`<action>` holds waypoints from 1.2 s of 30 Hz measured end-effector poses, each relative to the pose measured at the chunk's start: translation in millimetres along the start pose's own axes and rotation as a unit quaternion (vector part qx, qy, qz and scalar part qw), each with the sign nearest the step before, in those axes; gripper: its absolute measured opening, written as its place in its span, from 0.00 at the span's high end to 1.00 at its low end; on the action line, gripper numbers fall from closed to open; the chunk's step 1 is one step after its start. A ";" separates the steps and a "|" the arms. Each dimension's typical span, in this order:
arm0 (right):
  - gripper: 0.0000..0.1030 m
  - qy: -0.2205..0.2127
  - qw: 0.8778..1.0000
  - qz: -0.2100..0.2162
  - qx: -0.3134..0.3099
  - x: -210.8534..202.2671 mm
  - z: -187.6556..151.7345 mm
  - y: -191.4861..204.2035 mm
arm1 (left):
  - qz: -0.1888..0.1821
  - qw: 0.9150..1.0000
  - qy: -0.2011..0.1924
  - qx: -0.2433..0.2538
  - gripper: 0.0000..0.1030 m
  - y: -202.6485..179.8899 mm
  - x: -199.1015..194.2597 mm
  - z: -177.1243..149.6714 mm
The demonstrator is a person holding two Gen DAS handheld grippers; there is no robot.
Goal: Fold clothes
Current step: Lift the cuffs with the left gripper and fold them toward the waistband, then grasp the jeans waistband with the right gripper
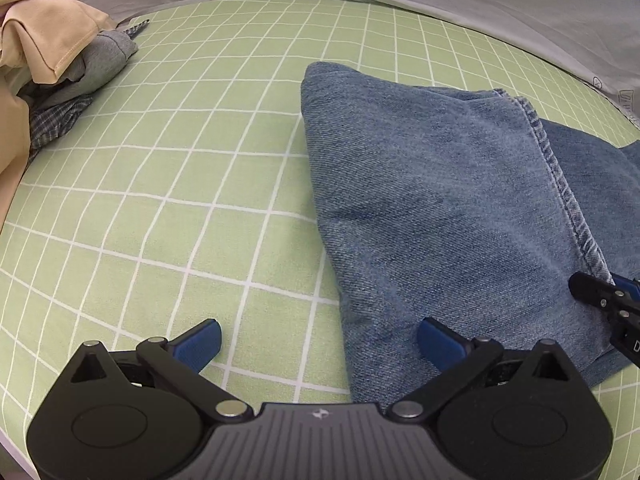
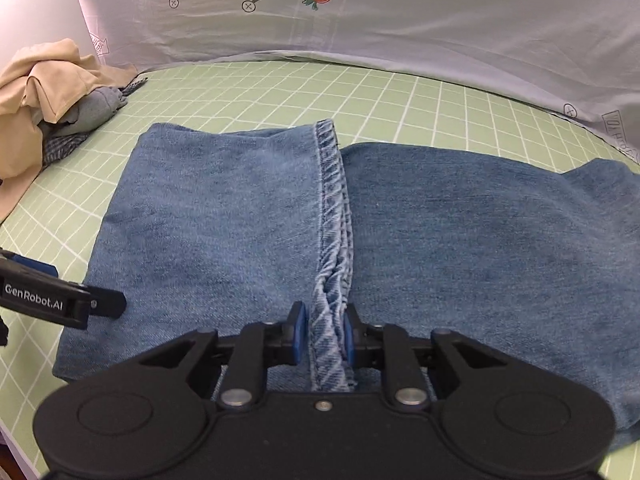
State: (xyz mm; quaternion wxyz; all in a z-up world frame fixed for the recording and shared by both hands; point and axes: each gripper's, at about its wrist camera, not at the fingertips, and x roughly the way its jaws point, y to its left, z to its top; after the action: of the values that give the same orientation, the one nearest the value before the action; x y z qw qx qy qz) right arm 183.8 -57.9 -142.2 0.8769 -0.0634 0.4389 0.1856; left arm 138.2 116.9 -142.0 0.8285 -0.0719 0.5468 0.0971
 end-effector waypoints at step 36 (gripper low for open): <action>0.05 -0.079 0.915 -0.181 0.351 -92.7 -50.8 -320.6 | 0.008 0.999 0.014 0.050 0.00 -139.7 11.4 30.7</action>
State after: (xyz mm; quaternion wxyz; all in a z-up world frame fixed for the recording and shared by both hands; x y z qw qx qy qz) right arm 217.5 -392.7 -116.0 0.8932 0.1850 0.3858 -0.1384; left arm 203.4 -10.9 -138.7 0.8225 -0.0275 0.5631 0.0754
